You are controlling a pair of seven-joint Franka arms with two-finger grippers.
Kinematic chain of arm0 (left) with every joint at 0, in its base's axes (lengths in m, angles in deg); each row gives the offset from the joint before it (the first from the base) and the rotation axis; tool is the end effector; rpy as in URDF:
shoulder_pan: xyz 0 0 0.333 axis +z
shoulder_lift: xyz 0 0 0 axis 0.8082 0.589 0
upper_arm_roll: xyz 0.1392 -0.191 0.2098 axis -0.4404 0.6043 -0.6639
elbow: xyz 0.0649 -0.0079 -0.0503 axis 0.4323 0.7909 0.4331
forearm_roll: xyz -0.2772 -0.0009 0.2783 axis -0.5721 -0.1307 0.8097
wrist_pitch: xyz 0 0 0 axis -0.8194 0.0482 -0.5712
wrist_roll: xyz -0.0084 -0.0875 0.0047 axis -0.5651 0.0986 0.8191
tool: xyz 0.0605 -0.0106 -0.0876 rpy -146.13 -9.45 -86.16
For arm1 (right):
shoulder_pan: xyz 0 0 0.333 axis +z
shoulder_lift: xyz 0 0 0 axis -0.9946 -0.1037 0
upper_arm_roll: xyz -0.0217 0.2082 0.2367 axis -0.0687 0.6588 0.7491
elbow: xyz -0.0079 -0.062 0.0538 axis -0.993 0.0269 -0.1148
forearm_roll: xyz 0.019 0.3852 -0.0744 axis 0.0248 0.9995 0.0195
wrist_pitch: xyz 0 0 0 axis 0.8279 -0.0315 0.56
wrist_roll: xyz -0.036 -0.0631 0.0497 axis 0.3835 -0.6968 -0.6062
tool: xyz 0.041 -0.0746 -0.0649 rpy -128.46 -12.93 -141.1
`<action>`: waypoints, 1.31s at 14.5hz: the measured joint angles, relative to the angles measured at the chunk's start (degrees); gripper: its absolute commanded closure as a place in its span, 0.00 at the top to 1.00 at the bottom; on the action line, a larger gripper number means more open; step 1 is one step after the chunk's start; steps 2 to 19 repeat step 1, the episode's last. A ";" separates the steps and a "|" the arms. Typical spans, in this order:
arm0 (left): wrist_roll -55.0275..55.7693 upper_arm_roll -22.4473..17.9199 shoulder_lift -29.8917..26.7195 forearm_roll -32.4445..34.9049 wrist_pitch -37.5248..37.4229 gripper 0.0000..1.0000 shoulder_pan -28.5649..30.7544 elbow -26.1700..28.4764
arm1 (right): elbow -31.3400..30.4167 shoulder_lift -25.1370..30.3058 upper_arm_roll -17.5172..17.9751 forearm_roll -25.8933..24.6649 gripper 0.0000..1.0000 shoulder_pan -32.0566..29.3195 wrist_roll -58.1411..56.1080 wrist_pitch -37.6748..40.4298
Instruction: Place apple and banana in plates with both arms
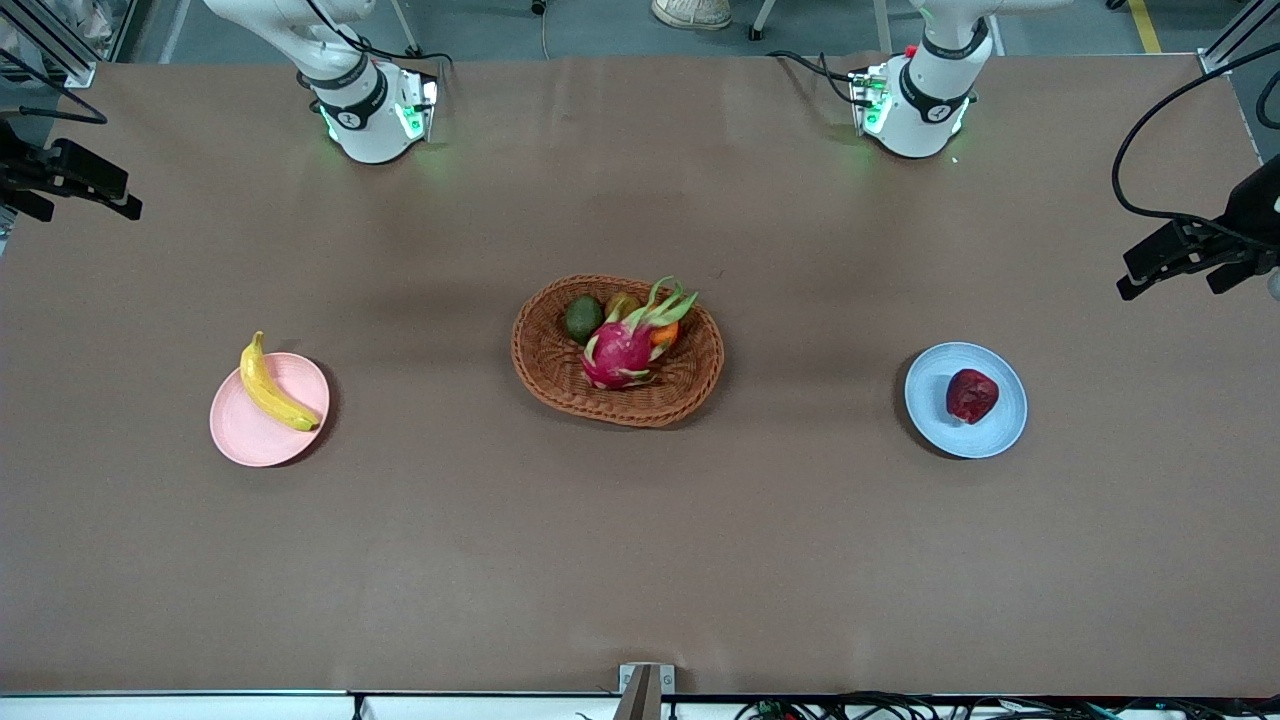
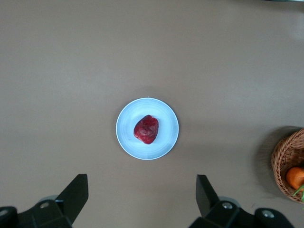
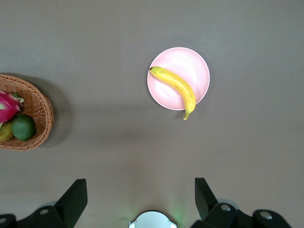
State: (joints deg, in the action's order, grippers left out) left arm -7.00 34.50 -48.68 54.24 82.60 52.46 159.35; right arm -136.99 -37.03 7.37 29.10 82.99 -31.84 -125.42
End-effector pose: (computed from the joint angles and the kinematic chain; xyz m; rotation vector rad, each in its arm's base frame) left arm 0.5632 -0.0079 0.6305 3.1072 0.1026 0.1431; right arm 0.5100 -0.0303 0.6576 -3.1021 0.0133 0.1315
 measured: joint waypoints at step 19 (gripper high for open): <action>0.00 0.00 0.00 0.00 0.00 1.00 0.00 0.00 | 0.00 0.00 -0.05 -0.20 1.00 0.00 -0.43 -0.01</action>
